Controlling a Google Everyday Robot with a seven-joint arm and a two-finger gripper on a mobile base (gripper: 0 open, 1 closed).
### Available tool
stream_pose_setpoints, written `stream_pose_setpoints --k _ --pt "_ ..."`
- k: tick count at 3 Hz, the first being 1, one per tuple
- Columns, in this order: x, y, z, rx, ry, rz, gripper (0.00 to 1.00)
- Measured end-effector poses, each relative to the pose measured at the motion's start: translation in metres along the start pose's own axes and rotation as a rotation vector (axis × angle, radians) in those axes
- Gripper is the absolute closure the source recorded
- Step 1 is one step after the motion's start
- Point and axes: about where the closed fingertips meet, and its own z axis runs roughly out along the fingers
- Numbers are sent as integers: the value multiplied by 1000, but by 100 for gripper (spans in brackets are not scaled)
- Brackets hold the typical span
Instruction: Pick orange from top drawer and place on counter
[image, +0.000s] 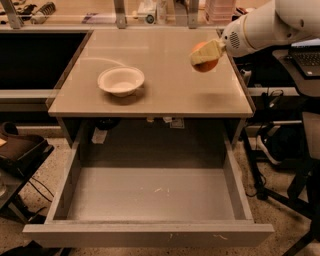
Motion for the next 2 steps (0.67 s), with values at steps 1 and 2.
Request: stream_pose_setpoints --k 1,2 --pt "48 26 59 -113 124 26 100" --pt "76 37 82 -172 181 61 100"
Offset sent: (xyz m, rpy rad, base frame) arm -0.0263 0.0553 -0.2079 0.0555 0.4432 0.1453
